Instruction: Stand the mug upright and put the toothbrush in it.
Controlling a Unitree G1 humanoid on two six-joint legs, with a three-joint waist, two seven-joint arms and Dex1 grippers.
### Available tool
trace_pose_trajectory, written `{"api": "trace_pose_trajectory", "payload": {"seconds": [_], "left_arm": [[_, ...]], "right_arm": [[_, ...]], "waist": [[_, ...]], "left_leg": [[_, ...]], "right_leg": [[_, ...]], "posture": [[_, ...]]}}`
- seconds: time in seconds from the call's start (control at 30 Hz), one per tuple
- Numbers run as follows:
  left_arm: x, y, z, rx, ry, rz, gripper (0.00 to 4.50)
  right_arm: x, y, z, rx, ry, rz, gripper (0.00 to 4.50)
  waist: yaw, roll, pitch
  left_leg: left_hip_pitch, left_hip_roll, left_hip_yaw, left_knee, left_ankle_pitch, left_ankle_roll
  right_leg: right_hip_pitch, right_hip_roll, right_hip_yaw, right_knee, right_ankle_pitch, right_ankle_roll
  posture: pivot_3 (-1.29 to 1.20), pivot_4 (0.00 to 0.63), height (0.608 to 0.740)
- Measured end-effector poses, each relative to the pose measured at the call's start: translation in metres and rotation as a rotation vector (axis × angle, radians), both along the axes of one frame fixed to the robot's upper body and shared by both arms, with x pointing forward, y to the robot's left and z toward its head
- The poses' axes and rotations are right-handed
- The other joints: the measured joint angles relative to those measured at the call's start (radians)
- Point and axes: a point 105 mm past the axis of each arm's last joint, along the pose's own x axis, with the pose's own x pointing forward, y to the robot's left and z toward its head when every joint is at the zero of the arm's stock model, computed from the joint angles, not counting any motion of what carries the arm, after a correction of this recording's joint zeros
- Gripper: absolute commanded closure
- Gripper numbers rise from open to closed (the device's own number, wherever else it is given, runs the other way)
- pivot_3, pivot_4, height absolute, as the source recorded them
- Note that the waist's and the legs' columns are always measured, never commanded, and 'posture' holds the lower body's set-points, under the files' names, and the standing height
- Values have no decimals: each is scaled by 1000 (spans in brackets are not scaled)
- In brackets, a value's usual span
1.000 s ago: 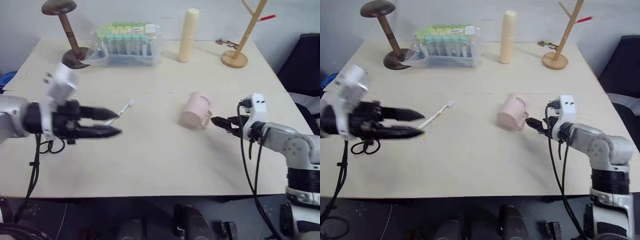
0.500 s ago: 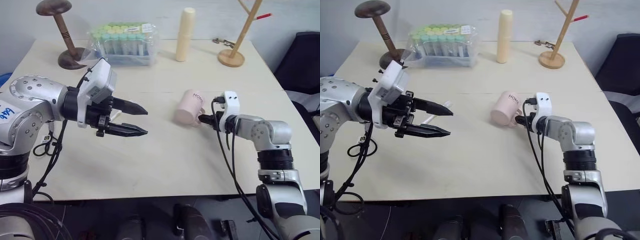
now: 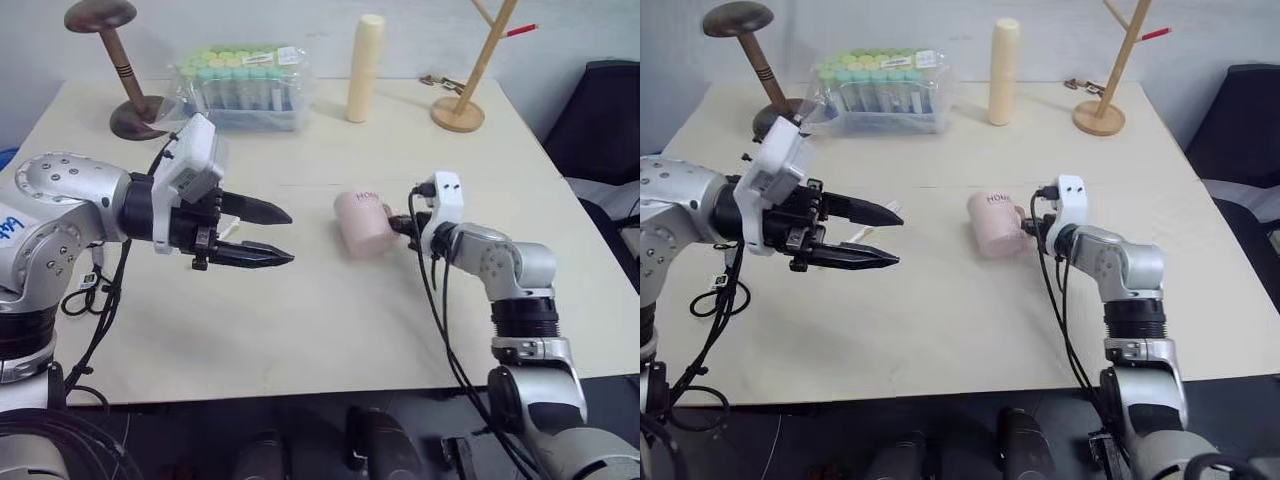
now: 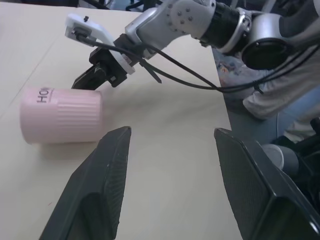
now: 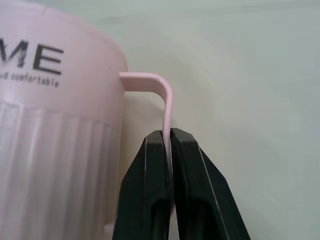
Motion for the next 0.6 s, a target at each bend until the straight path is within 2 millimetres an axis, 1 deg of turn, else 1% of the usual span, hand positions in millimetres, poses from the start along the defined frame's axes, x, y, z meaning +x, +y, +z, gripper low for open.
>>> {"api": "trace_pose_trajectory", "payload": {"seconds": [0.07, 0.1, 0.13, 0.17, 0.2, 0.23, 0.27, 0.3, 0.4, 0.43, 0.5, 0.57, 0.6], "left_arm": [[1, 5, -1, -23, 18, 32, 1699], [2, 7, -2, -34, 24, 50, 1699], [3, 11, -2, -47, 27, 77, 1699], [4, 13, -2, -55, 26, 94, 1699], [5, 14, -1, -62, 25, 108, 1699], [6, 17, 1, -72, 20, 125, 1699], [6, 18, 2, -79, 17, 139, 1699], [7, 19, 2, -83, 19, 149, 1699], [8, 24, 3, -94, 31, 182, 1699], [9, 26, 2, -91, 33, 195, 1699], [10, 35, -1, -71, 51, 228, 1699], [11, 43, -2, -71, 66, 260, 1699], [11, 45, -1, -72, 62, 267, 1699]], "right_arm": [[2, 9, 20, -13, -153, 5, 4480], [1, 17, 32, -33, -251, 16, 4480], [-2, 29, 45, -53, -383, 26, 4480], [-6, 36, 51, -58, -464, 31, 4480], [-10, 47, 52, -73, -539, 41, 4480], [-14, 58, 48, -88, -593, 46, 4480], [-16, 67, 39, -98, -611, 54, 4480], [-17, 75, 25, -122, -615, 64, 4480], [-22, 89, -12, -188, -636, 84, 4480], [-25, 91, -21, -187, -638, 81, 4480], [-27, 94, -25, -190, -674, 82, 4480], [-28, 92, -29, -199, -691, 78, 4480], [-29, 90, -30, -199, -702, 81, 4225]], "waist": [[-1, 1, 1], [-1, 1, 0], [-3, 1, 0], [-4, 1, 0], [-6, 1, 0], [-8, 1, 0], [-8, 1, 0], [-6, 1, 0], [-4, 1, 0], [-6, 1, 1], [-17, 1, 0], [-21, 1, 1], [-21, 1, 1]], "left_leg": [[-1, 0, 0, 0, 0, 0], [-1, 0, 0, -1, 0, 0], [0, 0, 0, -1, 0, 0], [0, 0, 0, -2, 0, 0], [0, 0, 0, -2, 0, 0], [0, 0, 0, -2, 0, 0], [0, -1, 0, -2, 0, 0], [0, -1, -1, -1, 0, 0], [0, -1, -1, 0, 0, 0], [0, -1, -1, 0, 0, 0], [1, -1, -1, -1, 0, 0], [2, 0, -2, -1, 0, -1], [2, 0, -2, -1, 0, -1]], "right_leg": [[-1, 0, 0, 0, 0, 0], [-1, 0, 0, 0, 0, 0], [-1, 0, 0, -1, 0, 0], [-1, 0, 0, -1, 0, 0], [-1, 0, 0, -1, 0, 0], [0, 0, 0, -1, 0, 0], [0, 0, 0, -1, 0, 0], [0, -1, 0, -1, 0, 0], [0, -1, 0, -1, 0, 0], [0, -1, 0, -1, 0, 0], [1, -1, 0, -1, 0, 0], [2, 0, -1, -1, 0, 0], [2, 0, -1, -1, 0, -1]], "posture": [[0, 150, 740], [0, 150, 740], [0, 150, 740], [0, 150, 740], [0, 150, 740], [0, 150, 740], [0, 150, 740], [0, 150, 740], [0, 150, 740], [0, 150, 740], [0, 150, 740], [0, 150, 740], [0, 150, 740]]}}
